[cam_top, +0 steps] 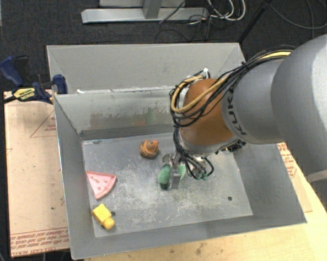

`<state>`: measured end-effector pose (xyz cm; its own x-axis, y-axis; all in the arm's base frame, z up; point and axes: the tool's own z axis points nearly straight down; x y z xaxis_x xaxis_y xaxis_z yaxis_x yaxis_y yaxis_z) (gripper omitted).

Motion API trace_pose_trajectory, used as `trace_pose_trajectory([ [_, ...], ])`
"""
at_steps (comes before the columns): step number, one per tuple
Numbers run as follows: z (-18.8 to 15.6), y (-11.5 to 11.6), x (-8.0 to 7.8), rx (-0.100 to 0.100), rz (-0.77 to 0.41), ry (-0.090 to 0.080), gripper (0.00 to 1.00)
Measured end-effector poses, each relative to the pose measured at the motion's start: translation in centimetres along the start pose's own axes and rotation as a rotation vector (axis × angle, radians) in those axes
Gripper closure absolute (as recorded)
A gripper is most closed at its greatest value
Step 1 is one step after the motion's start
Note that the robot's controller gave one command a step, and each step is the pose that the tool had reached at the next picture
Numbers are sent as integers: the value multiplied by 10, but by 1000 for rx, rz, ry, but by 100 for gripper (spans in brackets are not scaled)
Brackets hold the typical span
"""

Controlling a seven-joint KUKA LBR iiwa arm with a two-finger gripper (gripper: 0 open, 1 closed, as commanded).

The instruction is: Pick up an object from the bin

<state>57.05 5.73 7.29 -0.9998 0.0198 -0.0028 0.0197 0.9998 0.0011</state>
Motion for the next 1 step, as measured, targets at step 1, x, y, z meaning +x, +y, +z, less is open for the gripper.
trace_pose_trajectory([
  [1, -196, 3, -13, -1, 3, -10, 100],
])
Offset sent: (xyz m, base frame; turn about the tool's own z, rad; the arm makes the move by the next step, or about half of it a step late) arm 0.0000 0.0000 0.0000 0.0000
